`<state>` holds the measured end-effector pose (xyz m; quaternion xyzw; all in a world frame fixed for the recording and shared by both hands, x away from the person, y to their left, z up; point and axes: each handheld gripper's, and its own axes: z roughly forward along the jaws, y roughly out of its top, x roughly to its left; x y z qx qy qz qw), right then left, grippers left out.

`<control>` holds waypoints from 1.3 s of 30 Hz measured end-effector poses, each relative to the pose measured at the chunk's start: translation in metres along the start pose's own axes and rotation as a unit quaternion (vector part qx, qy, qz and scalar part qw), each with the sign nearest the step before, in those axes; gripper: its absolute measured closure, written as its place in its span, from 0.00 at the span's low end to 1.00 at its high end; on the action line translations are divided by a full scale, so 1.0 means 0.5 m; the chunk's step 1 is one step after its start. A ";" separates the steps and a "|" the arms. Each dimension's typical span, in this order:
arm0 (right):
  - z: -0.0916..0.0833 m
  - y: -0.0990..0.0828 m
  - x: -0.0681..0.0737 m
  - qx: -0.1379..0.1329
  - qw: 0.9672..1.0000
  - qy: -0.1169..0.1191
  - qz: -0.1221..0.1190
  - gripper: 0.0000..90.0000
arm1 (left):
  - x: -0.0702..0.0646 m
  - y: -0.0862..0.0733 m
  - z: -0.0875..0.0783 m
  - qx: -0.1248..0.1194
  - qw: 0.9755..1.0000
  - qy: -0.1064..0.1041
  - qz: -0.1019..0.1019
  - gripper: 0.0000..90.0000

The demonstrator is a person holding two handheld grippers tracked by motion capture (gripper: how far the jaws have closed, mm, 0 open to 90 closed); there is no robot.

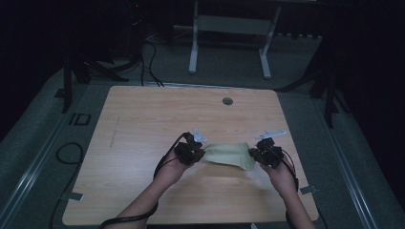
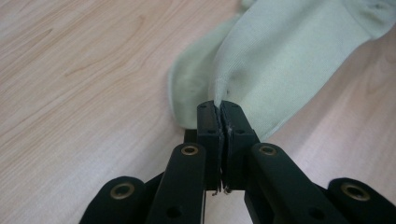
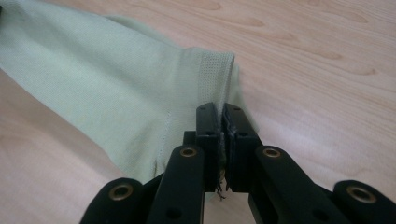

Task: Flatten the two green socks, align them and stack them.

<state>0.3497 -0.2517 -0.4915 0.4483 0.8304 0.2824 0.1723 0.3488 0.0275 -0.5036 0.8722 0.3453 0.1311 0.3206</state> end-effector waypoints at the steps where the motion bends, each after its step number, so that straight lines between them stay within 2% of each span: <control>1: 0.007 0.005 -0.004 0.005 1.000 0.001 0.000 0.96 | 0.004 0.002 0.004 0.002 1.000 0.000 -0.004 0.97; 9: 0.055 0.013 -0.026 0.032 0.999 0.001 0.019 0.95 | 0.021 0.012 0.052 0.022 1.000 -0.001 -0.008 0.97; 11: 0.068 0.012 -0.032 0.040 0.999 0.002 0.026 0.95 | 0.023 0.012 0.063 0.027 1.000 0.006 -0.007 0.97; 13: 0.082 0.011 -0.036 0.045 0.999 0.003 0.028 0.95 | 0.028 0.010 0.073 0.028 1.000 -0.003 -0.013 0.97; 18: 0.117 0.007 -0.043 0.063 0.997 -0.003 0.031 0.95 | 0.034 0.005 0.099 0.040 0.999 -0.003 -0.017 0.96; 20: 0.126 0.005 -0.045 0.063 0.997 -0.002 0.034 0.93 | 0.034 0.002 0.106 0.045 0.999 -0.004 -0.015 0.96; 22: 0.129 0.004 -0.048 0.059 0.998 0.003 0.038 0.86 | 0.033 -0.001 0.110 0.047 0.999 -0.003 -0.012 0.95; 23: 0.130 0.004 -0.047 0.059 0.998 0.004 0.032 0.83 | 0.032 -0.002 0.112 0.049 0.999 -0.006 -0.013 0.94; 25: 0.130 0.007 -0.042 0.063 0.998 0.006 0.019 0.77 | 0.031 -0.005 0.112 0.047 0.999 -0.006 -0.014 0.92; 26: 0.130 0.008 -0.041 0.065 0.998 0.002 0.013 0.73 | 0.032 -0.005 0.110 0.045 0.999 -0.012 -0.018 0.86; 28: 0.125 0.012 -0.038 0.062 0.998 -0.005 0.012 0.69 | 0.032 -0.003 0.100 0.036 0.999 -0.007 -0.017 0.77; 29: 0.120 0.014 -0.037 0.056 0.998 -0.002 0.013 0.66 | 0.033 -0.002 0.096 0.030 0.999 -0.010 -0.019 0.73; 30: 0.116 0.015 -0.037 0.053 0.998 0.002 0.015 0.64 | 0.034 0.000 0.090 0.022 0.999 -0.014 -0.021 0.72; 31: 0.112 0.017 -0.037 0.049 0.999 0.004 0.015 0.62 | 0.035 0.002 0.085 0.014 1.000 -0.008 -0.022 0.71; 35: 0.098 0.020 -0.031 0.039 0.999 0.007 0.015 0.60 | 0.037 0.013 0.070 -0.010 1.000 0.007 -0.023 0.72; 36: 0.096 0.019 -0.030 0.035 0.999 0.010 0.015 0.63 | 0.037 0.015 0.068 -0.017 1.000 0.003 -0.021 0.77; 37: 0.094 0.018 -0.027 0.029 0.999 0.011 0.016 0.63 | 0.035 0.017 0.067 -0.021 1.000 0.001 -0.021 0.78; 39: 0.091 0.015 -0.023 0.025 0.999 0.017 0.016 0.68 | 0.028 0.021 0.073 -0.012 1.000 0.001 -0.010 0.82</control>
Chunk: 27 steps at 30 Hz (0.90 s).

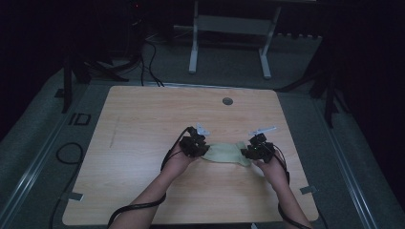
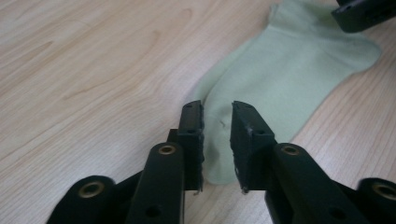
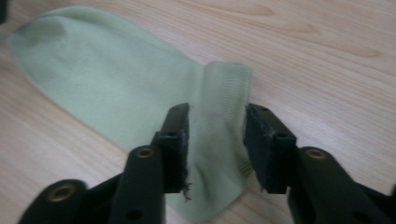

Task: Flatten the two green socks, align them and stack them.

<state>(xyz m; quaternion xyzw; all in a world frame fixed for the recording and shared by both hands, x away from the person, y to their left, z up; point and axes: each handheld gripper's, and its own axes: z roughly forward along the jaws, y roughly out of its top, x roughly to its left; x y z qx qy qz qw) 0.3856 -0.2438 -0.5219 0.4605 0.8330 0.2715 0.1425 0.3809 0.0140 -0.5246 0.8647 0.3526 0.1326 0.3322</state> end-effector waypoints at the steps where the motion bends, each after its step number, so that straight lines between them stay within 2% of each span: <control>1: 0.001 -0.001 0.002 0.000 1.000 0.003 -0.003 0.68 | -0.005 0.001 0.010 0.011 1.000 -0.004 0.014 0.82; 4: 0.006 -0.006 0.006 0.005 1.000 0.005 -0.006 0.69 | -0.011 -0.001 0.025 0.008 0.999 0.015 0.034 0.76; 11: 0.014 -0.013 0.006 0.011 1.000 0.005 -0.007 0.69 | -0.003 -0.004 0.057 0.018 0.999 0.021 0.029 0.75; 13: 0.015 -0.013 0.004 0.012 1.000 0.006 -0.007 0.69 | 0.000 -0.005 0.060 0.025 0.999 0.020 0.028 0.83; 15: 0.015 -0.014 0.004 0.013 1.000 0.005 -0.008 0.69 | 0.003 -0.006 0.063 0.029 0.999 0.012 0.020 0.83; 16: 0.017 -0.017 -0.001 0.015 1.000 0.006 -0.006 0.70 | 0.000 -0.004 0.058 0.024 0.999 0.019 0.015 0.95; 20: 0.021 -0.021 -0.006 0.018 1.000 0.003 -0.002 0.71 | -0.003 0.002 0.045 0.004 1.000 0.021 0.017 0.96; 21: 0.022 -0.022 -0.007 0.018 1.000 0.003 -0.001 0.71 | -0.003 0.008 0.037 -0.010 1.000 0.025 0.015 0.95; 22: 0.023 -0.023 -0.008 0.018 1.000 0.002 -0.002 0.71 | -0.003 0.011 0.037 -0.012 0.999 0.028 0.016 0.95; 23: 0.023 -0.023 -0.008 0.018 1.000 0.003 -0.002 0.71 | -0.004 0.013 0.036 -0.017 0.999 0.039 0.019 0.95; 25: 0.024 -0.023 -0.008 0.018 1.000 0.001 -0.002 0.71 | -0.001 0.015 0.038 -0.031 0.999 0.043 0.009 0.95; 27: 0.025 -0.024 -0.006 0.019 1.000 -0.002 -0.003 0.71 | -0.001 0.014 0.049 -0.022 0.998 0.052 0.007 0.95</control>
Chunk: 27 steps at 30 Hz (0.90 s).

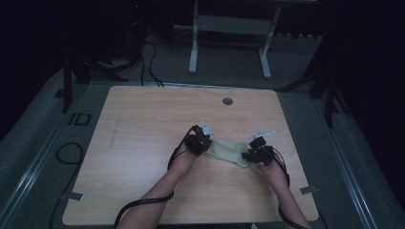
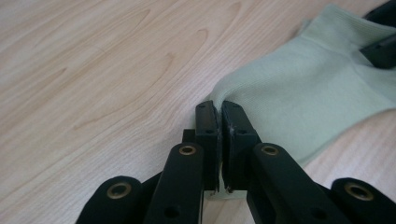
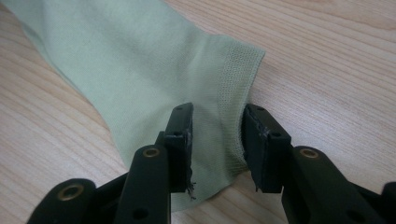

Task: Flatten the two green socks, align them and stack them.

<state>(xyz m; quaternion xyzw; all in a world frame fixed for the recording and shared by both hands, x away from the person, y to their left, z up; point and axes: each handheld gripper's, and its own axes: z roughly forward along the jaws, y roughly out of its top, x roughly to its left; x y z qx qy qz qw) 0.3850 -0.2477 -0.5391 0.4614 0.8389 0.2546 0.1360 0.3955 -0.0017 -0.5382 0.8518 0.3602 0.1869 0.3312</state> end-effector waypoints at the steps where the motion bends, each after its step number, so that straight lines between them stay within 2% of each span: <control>1: 0.000 0.000 0.000 0.000 1.000 0.000 0.000 0.71 | 0.000 0.000 0.000 0.000 1.000 0.000 0.000 0.95; 2: 0.002 -0.002 0.001 -0.002 1.000 -0.004 -0.004 0.71 | -0.001 -0.005 0.019 0.031 0.999 -0.007 -0.005 0.95; 3: 0.002 -0.002 0.002 -0.003 1.000 -0.004 -0.004 0.71 | -0.001 -0.009 0.026 0.043 0.999 -0.007 -0.008 0.95; 6: 0.002 -0.003 0.003 -0.004 1.000 -0.006 -0.005 0.70 | 0.003 -0.010 0.026 0.048 0.998 -0.018 -0.019 0.90; 8: 0.003 -0.002 0.002 -0.003 1.000 -0.005 -0.005 0.69 | 0.004 -0.008 0.019 0.045 0.999 -0.015 -0.012 0.75; 9: 0.003 -0.002 0.003 -0.003 1.000 -0.004 -0.004 0.67 | 0.004 -0.006 0.012 0.030 0.999 -0.016 -0.011 0.71; 11: 0.004 -0.001 0.003 -0.002 1.000 -0.004 -0.004 0.65 | 0.004 -0.004 0.003 0.021 1.000 -0.016 -0.009 0.70; 12: 0.005 -0.001 0.005 -0.001 1.000 -0.003 -0.007 0.63 | 0.001 0.000 -0.007 0.003 1.000 -0.020 -0.003 0.70; 14: 0.006 0.001 0.011 0.002 1.000 -0.009 -0.014 0.62 | -0.011 0.005 -0.016 -0.017 0.999 -0.025 0.010 0.74; 16: 0.007 0.001 0.012 0.001 1.000 -0.011 -0.014 0.62 | -0.023 0.008 -0.020 -0.026 0.999 -0.030 0.021 0.78; 19: 0.006 -0.002 0.010 -0.004 1.000 -0.009 -0.010 0.63 | -0.041 0.010 -0.005 0.000 0.998 -0.044 0.039 0.86; 20: 0.006 -0.002 0.010 -0.004 1.000 -0.009 -0.011 0.63 | -0.045 0.008 0.003 0.011 0.998 -0.040 0.041 0.86; 24: 0.007 -0.002 0.012 -0.003 1.000 -0.011 -0.015 0.63 | -0.041 -0.007 0.027 0.042 0.998 -0.045 0.026 0.86; 27: 0.008 -0.001 0.013 -0.004 1.000 -0.015 -0.025 0.62 | -0.039 -0.013 0.025 0.037 0.998 -0.050 0.020 0.86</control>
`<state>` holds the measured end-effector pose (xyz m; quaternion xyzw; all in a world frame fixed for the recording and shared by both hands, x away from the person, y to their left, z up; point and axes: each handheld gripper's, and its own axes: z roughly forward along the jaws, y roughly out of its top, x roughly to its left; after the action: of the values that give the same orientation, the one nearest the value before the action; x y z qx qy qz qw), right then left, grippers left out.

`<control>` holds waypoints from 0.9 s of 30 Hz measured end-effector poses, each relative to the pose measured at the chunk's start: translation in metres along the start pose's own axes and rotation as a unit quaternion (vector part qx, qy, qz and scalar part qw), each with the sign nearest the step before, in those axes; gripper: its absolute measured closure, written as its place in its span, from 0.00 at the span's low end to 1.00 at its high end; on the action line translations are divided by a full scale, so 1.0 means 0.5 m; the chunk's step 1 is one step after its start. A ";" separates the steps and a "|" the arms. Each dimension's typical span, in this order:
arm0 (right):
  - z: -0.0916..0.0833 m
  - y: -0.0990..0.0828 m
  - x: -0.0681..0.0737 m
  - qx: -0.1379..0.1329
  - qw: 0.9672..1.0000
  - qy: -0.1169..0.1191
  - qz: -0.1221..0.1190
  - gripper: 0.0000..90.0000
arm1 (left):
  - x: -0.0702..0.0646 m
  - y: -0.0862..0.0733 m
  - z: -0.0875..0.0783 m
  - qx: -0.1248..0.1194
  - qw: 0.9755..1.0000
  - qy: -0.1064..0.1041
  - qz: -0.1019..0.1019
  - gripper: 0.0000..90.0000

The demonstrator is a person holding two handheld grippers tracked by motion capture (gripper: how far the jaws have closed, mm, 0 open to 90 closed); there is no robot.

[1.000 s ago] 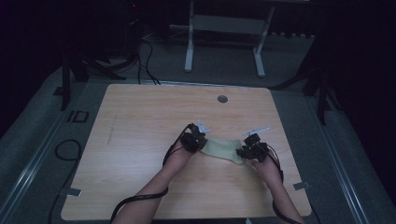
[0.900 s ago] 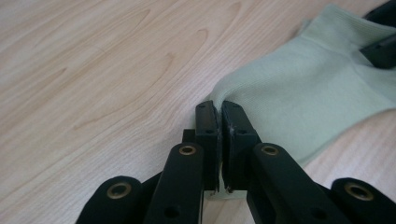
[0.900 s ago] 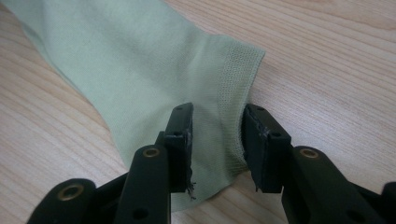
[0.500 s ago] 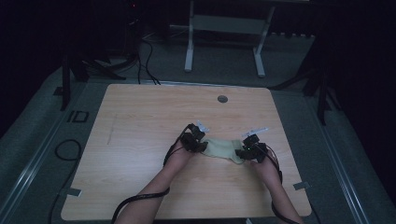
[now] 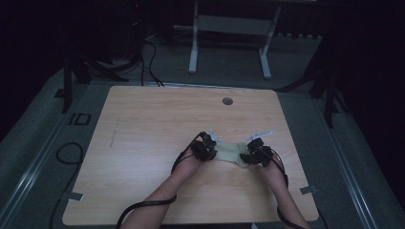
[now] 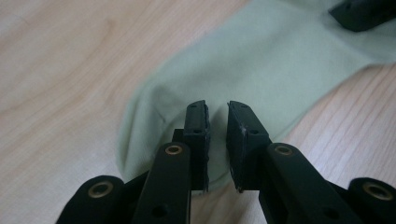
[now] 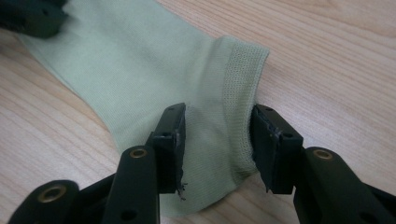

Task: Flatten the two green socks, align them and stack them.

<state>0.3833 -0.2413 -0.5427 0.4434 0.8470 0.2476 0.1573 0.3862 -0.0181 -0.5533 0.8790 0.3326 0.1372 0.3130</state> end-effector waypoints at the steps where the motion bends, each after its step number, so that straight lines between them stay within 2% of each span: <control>1: 0.001 0.001 0.001 -0.001 1.000 -0.001 -0.004 0.61 | -0.001 -0.006 -0.005 0.000 1.000 0.000 0.000 0.86; 2: 0.005 0.005 0.003 -0.002 1.000 -0.002 -0.018 0.59 | -0.001 -0.010 -0.007 -0.002 1.000 -0.003 -0.002 0.86; 4: 0.009 0.010 0.003 -0.003 1.000 -0.001 -0.024 0.59 | -0.001 -0.020 -0.012 -0.008 1.000 -0.006 -0.014 0.86; 9: 0.019 0.024 0.006 -0.003 0.999 -0.001 -0.043 0.58 | -0.002 -0.034 -0.021 -0.011 1.000 -0.005 -0.017 0.86; 14: 0.023 0.034 0.012 0.001 0.999 -0.003 -0.047 0.57 | 0.008 -0.035 -0.023 -0.010 1.000 -0.008 -0.020 0.86; 17: 0.022 0.038 0.012 0.002 0.999 0.009 -0.044 0.52 | 0.011 -0.033 -0.026 -0.013 1.000 -0.009 -0.022 0.85; 20: 0.014 0.040 0.015 -0.004 0.999 0.017 -0.052 0.45 | 0.013 -0.028 -0.035 -0.019 0.999 -0.007 -0.037 0.68; 21: 0.010 0.041 0.017 -0.005 0.998 0.017 -0.055 0.42 | 0.015 -0.026 -0.038 -0.023 0.999 -0.014 -0.041 0.64; 23: 0.003 0.044 0.020 -0.007 0.998 0.020 -0.057 0.38 | 0.015 -0.023 -0.045 -0.034 0.998 -0.007 -0.048 0.47; 24: -0.001 0.045 0.022 -0.013 0.998 0.020 -0.056 0.35 | 0.016 -0.023 -0.048 -0.038 0.998 -0.012 -0.052 0.39; 25: -0.005 0.046 0.023 -0.017 0.998 0.023 -0.053 0.33 | 0.018 -0.022 -0.052 -0.037 0.998 -0.028 -0.051 0.32; 26: -0.012 0.046 0.024 -0.023 0.998 0.031 -0.050 0.28 | 0.019 -0.022 -0.054 -0.034 0.997 -0.040 -0.048 0.19; 27: -0.018 0.046 0.026 -0.028 0.998 0.035 -0.054 0.23 | 0.017 -0.023 -0.056 -0.034 0.998 -0.039 -0.042 0.17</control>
<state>0.3870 -0.2219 -0.5228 0.3832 0.8677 0.2776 0.1526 0.3744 0.0071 -0.5388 0.8579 0.3519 0.1002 0.3607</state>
